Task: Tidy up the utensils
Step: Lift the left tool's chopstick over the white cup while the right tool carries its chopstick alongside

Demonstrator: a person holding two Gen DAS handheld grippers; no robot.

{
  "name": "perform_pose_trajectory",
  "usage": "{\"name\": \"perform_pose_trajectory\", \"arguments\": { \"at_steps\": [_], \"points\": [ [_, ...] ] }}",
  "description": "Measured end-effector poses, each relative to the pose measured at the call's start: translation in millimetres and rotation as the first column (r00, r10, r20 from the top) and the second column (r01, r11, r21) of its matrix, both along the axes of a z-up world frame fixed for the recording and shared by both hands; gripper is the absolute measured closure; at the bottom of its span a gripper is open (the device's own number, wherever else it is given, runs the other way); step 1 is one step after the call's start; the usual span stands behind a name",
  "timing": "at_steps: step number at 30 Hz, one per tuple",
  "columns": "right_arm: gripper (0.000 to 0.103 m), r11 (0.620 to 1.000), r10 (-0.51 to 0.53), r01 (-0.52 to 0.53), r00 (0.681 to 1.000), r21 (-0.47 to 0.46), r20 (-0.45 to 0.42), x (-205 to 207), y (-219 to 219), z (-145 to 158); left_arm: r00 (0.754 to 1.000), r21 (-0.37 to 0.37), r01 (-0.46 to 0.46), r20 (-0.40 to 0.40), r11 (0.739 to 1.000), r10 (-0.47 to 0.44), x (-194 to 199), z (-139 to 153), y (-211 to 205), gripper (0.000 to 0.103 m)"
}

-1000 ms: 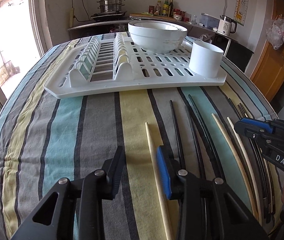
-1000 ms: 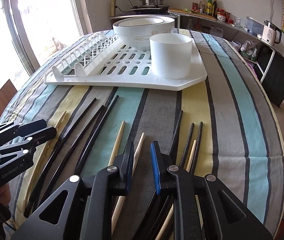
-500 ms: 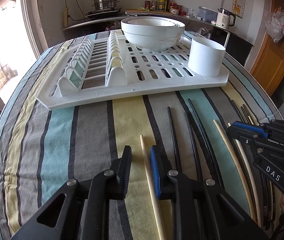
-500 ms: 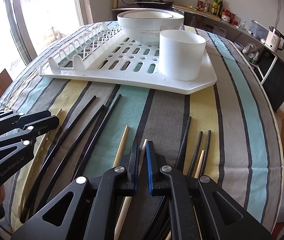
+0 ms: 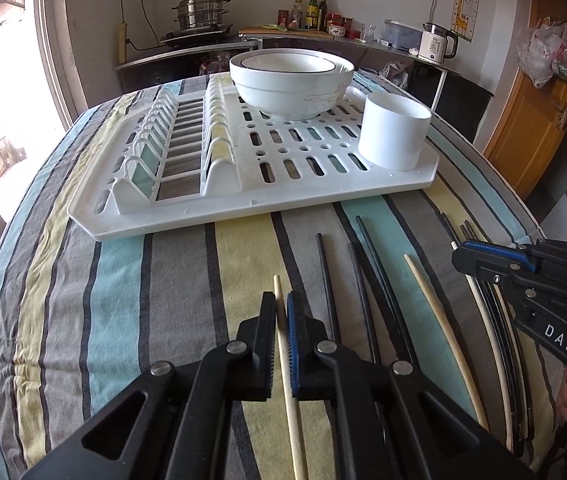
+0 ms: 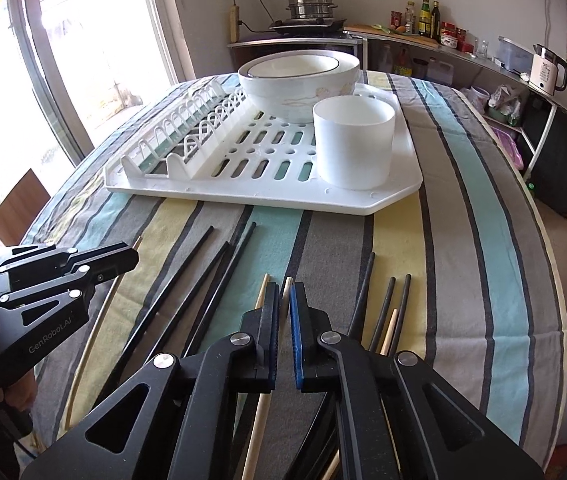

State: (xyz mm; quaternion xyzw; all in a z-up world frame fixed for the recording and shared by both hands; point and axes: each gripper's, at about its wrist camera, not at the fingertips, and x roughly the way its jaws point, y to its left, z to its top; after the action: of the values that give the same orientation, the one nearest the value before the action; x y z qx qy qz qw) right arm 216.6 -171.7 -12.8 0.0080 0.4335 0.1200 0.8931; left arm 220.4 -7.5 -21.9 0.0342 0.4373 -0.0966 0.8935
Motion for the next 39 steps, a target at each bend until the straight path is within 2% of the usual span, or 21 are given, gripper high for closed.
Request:
{"name": "perform_pose_trajectory", "arguments": {
  "at_steps": [8, 17, 26, 39],
  "points": [
    [0.098, 0.999, -0.006, 0.001, 0.993, 0.042, 0.118, -19, -7, 48, 0.993, -0.022, 0.023, 0.113, 0.999, -0.02, -22, 52, 4, 0.097],
    [0.099, 0.998, -0.001, -0.011, 0.977, 0.057, 0.213, -46, -14, 79, 0.974, -0.058, 0.021, 0.226, 0.998, -0.007, -52, 104, 18, 0.098],
    [0.099, 0.998, 0.01, -0.027, 0.961, 0.059, 0.276, -68, -18, 98, 0.963, -0.065, 0.031, 0.269, 0.997, -0.013, -66, 120, 20, 0.098],
    [0.099, 0.997, -0.015, -0.009, 0.945, 0.072, 0.327, -57, -33, 118, 0.954, -0.096, 0.07, 0.298, 0.993, -0.038, -47, 142, 7, 0.098]
  ]
}}
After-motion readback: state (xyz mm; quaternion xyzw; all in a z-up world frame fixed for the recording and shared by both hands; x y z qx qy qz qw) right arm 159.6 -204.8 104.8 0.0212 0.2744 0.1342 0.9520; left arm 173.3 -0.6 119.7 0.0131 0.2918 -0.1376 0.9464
